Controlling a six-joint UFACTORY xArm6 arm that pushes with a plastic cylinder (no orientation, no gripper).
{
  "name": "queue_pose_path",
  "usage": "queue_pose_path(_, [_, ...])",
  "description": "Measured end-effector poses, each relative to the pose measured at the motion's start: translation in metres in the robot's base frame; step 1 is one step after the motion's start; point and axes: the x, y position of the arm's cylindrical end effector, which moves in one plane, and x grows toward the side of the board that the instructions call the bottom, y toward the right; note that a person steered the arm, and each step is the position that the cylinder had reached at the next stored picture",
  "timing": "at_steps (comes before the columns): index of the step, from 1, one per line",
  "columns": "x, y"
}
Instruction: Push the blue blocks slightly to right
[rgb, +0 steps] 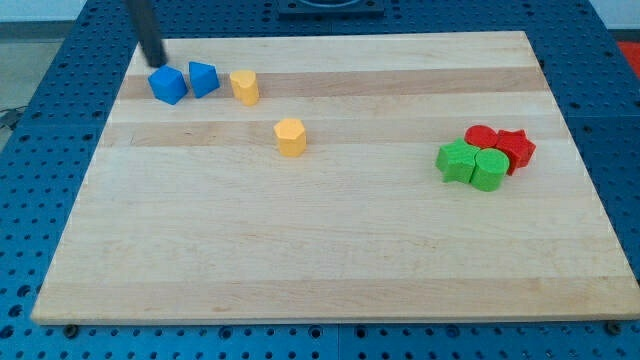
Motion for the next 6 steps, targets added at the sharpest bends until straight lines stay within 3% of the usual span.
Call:
queue_pose_path(2, [0.011, -0.021])
queue_pose_path(6, [0.026, 0.061])
